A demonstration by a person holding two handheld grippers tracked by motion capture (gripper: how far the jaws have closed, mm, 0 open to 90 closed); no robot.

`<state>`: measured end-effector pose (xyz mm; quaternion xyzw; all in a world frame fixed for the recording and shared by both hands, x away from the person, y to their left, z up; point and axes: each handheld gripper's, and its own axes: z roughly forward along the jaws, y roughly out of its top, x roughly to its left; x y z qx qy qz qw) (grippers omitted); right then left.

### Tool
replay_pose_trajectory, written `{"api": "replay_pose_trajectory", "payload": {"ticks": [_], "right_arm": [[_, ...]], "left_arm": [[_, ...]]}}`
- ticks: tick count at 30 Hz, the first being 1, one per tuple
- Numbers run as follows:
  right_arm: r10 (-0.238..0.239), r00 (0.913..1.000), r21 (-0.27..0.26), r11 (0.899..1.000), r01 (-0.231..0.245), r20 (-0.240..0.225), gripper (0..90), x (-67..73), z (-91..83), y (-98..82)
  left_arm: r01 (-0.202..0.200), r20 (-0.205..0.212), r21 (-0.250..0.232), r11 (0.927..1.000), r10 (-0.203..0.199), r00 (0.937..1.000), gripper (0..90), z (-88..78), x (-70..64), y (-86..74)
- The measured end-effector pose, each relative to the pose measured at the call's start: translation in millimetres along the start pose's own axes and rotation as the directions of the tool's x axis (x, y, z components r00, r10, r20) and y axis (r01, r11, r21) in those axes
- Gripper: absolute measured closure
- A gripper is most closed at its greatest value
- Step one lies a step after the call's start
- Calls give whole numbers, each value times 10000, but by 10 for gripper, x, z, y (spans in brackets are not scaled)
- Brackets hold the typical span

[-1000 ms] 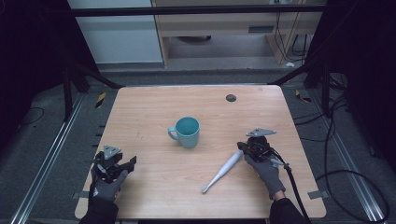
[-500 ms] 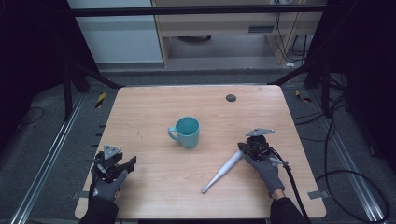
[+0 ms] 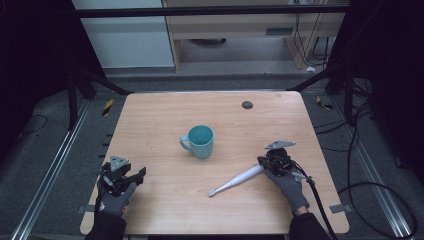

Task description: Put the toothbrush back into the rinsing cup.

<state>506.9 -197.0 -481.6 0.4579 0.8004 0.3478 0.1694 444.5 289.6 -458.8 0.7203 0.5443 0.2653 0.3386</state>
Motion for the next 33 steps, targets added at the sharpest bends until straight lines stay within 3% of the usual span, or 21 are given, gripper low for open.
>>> {"api": "replay_pose_trajectory", "payload": {"ticks": [15,33], "right_arm": [[-236,9997,263,9994,234,109,900,23,-126,-117],[-290,9995,341,9990,294,-135,898,103,-265,-224]], "left_arm": [[32,36,-19,10000,-32,10000,391,-12,1,4],[61,62,-8,10000,-61,10000,384,-13,7,0]]}}
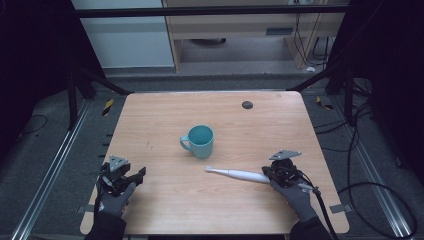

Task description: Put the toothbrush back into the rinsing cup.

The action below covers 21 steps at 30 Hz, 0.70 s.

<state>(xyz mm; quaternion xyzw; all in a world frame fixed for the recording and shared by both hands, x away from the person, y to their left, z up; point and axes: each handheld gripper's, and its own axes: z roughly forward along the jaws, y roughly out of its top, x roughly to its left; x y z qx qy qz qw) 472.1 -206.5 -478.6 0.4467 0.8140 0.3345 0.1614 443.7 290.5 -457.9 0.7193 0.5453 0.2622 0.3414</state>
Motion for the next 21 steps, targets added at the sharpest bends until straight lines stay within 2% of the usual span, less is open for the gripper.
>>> {"api": "replay_pose_trajectory", "payload": {"ticks": [21], "right_arm": [[43,9997,-3,10000,-43,-230,897,81,-166,-157]], "left_arm": [[-21,-84,65,10000,22,10000,382,11,-3,1]]}}
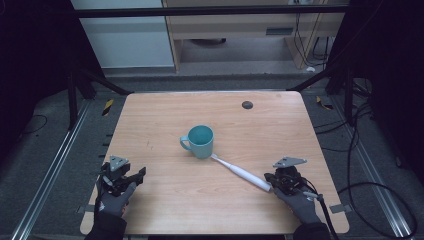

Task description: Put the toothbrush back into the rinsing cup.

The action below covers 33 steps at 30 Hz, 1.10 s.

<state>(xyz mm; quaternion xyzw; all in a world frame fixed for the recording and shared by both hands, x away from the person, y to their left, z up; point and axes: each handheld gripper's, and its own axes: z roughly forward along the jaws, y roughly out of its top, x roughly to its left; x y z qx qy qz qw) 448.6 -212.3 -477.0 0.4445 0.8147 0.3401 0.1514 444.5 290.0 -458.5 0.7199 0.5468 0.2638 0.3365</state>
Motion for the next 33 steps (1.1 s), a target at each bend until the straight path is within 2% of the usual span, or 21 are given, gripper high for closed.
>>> {"api": "replay_pose_trajectory", "payload": {"ticks": [9,13,16,18,19,21,28,29,31,32,33], "right_arm": [[-175,9998,52,9998,175,-37,890,36,2,11],[-326,9992,-104,9994,328,239,849,40,-58,77],[-404,9990,-153,9991,407,201,785,43,-112,158],[-572,9983,98,9983,571,110,714,59,-145,240],[-572,9983,98,9983,571,110,714,59,-145,240],[-666,9978,315,9973,665,42,658,73,-155,299],[-927,9957,690,9934,919,87,483,128,-130,475],[-920,9958,817,9924,917,-10,434,149,-113,536],[-964,9953,822,9920,963,-34,420,161,-110,561],[-1045,9945,895,9905,1046,-63,368,198,-102,636],[-1045,9945,895,9905,1046,-63,368,198,-102,636]], "left_arm": [[-33,-29,5,10000,33,10000,381,-2,8,0],[-88,7,33,10000,88,10000,378,2,2,3],[-150,18,118,9998,149,9999,382,4,-1,5],[-202,-47,87,9998,203,9998,383,-2,-4,10],[-222,-70,85,9997,222,9997,383,-4,-5,11],[-247,-88,121,9996,248,9997,383,2,-1,10],[-234,-134,120,9997,236,9996,383,3,6,9],[-238,-133,146,9996,240,9996,383,9,9,8],[-227,-133,163,9996,229,9996,383,12,9,6],[-226,-125,178,9996,228,9997,383,15,8,4],[-246,-128,194,9995,249,9996,382,16,8,5]]}}
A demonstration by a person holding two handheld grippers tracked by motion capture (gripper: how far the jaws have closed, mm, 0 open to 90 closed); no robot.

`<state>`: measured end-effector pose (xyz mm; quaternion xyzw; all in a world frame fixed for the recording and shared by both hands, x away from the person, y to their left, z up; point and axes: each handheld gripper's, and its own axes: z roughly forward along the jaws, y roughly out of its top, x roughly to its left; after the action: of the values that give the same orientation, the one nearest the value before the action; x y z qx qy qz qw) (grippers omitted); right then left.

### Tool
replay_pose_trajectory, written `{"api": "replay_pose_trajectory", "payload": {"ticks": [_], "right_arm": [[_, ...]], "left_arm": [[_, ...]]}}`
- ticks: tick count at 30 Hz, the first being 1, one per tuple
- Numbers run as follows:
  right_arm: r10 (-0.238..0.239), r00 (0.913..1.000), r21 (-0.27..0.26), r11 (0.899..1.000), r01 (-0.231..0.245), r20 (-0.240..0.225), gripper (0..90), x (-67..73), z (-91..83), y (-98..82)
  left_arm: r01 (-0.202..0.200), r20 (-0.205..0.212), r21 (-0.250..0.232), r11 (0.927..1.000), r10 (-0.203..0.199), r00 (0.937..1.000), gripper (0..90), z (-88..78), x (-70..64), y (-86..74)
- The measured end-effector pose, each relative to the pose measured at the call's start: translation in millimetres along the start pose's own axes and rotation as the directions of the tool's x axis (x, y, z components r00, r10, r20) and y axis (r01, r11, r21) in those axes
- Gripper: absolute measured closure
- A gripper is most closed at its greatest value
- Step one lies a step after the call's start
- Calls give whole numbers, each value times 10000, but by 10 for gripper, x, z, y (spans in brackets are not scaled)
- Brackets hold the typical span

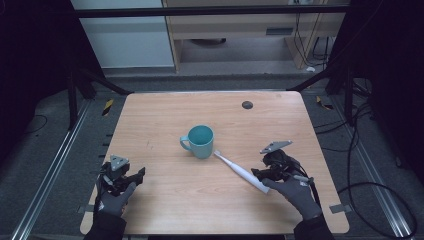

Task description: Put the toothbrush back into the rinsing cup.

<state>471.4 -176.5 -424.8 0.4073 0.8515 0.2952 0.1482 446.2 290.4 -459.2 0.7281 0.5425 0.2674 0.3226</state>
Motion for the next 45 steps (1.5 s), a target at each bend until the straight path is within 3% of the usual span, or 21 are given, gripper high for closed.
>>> {"api": "replay_pose_trajectory", "payload": {"ticks": [3,9,16,29,45], "right_arm": [[-167,9998,188,9997,169,-126,331,42,11,102],[-645,9978,812,9945,656,-163,340,105,107,207],[-972,9943,1794,9783,1034,-428,387,179,329,267],[-1015,9921,2825,9519,1185,-742,476,168,569,241],[-939,9910,3646,9231,1226,-953,574,162,730,221]], "left_arm": [[-10,18,23,10000,10,10000,382,0,-1,1],[-32,22,68,10000,32,10000,382,3,0,-1],[-58,33,109,9999,58,10000,381,9,-2,-1],[-118,56,212,9997,116,9999,381,22,0,-9],[-163,52,287,9995,161,9999,382,30,-1,-11]]}}
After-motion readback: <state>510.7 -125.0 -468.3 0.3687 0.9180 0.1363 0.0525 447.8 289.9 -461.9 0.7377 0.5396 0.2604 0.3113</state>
